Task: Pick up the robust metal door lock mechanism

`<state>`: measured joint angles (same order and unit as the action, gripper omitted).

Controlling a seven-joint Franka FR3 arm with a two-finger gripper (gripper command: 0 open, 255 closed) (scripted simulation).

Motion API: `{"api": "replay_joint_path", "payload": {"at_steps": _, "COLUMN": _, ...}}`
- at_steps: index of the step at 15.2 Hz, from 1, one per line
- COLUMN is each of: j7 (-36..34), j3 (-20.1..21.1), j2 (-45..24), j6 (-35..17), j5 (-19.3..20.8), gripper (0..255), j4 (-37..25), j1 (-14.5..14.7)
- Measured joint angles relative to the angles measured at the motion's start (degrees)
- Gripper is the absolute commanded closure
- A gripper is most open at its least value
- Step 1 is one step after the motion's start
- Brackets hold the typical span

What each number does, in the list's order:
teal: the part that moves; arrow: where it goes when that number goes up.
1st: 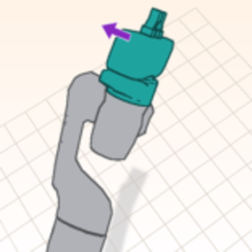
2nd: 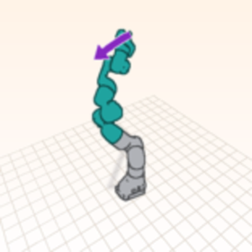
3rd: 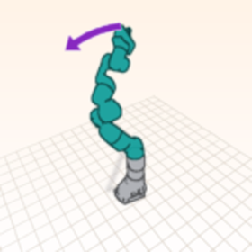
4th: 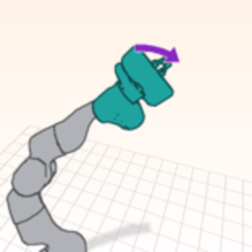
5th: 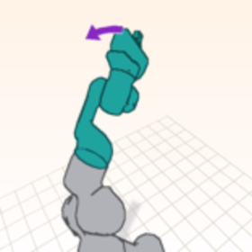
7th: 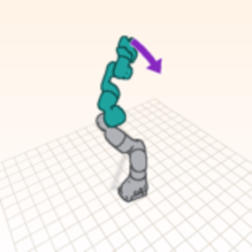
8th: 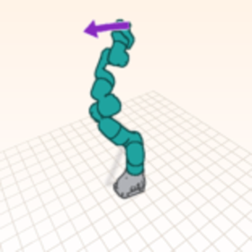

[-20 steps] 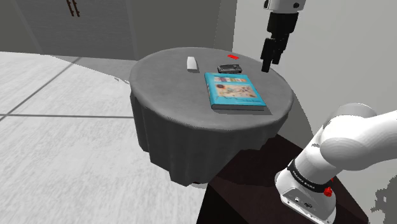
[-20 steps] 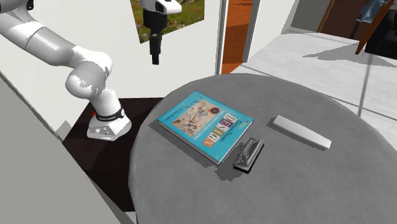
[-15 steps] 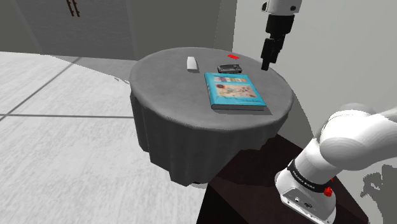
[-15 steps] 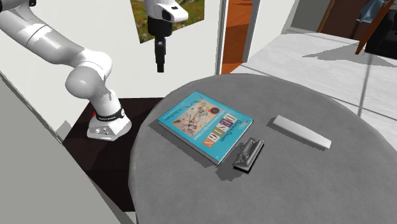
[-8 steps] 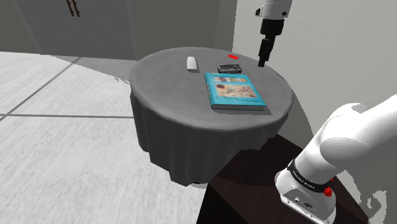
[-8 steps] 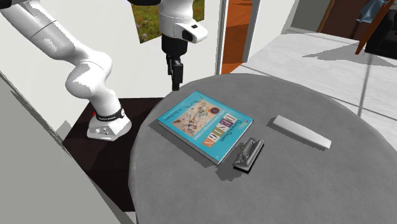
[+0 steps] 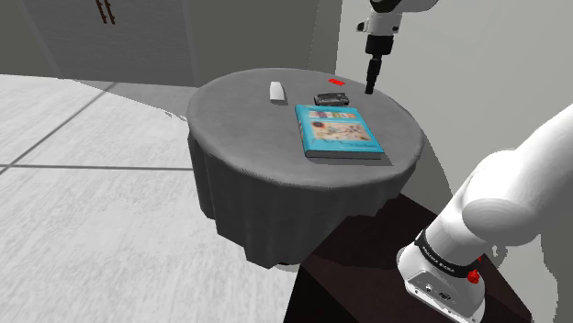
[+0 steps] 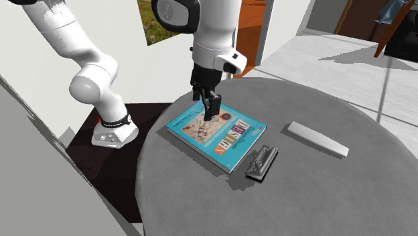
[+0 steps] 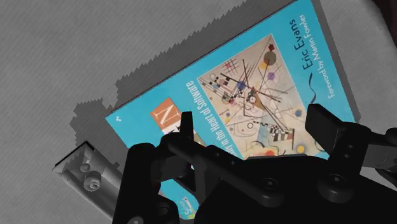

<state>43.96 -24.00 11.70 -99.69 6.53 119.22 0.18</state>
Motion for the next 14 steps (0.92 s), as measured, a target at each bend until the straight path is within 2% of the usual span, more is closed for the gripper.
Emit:
{"api": "replay_joint_path", "payload": {"at_steps": 6, "j7": 13.7, "j3": -3.52, "j2": -16.6, "j6": -0.68, "j5": -6.86, "gripper": 0, "j4": -13.57, "j1": -1.24}}
{"api": "replay_joint_path", "payload": {"at_steps": 8, "j7": 18.05, "j3": -3.95, "j2": -21.24, "j6": -0.11, "j5": -8.95, "gripper": 0, "j4": -17.82, "j1": -2.6}}
{"api": "replay_joint_path", "payload": {"at_steps": 14, "j7": 28.45, "j3": -2.41, "j2": -38.25, "j6": 3.99, "j5": -15.85, "gripper": 0, "j4": -36.24, "j1": -8.32}}
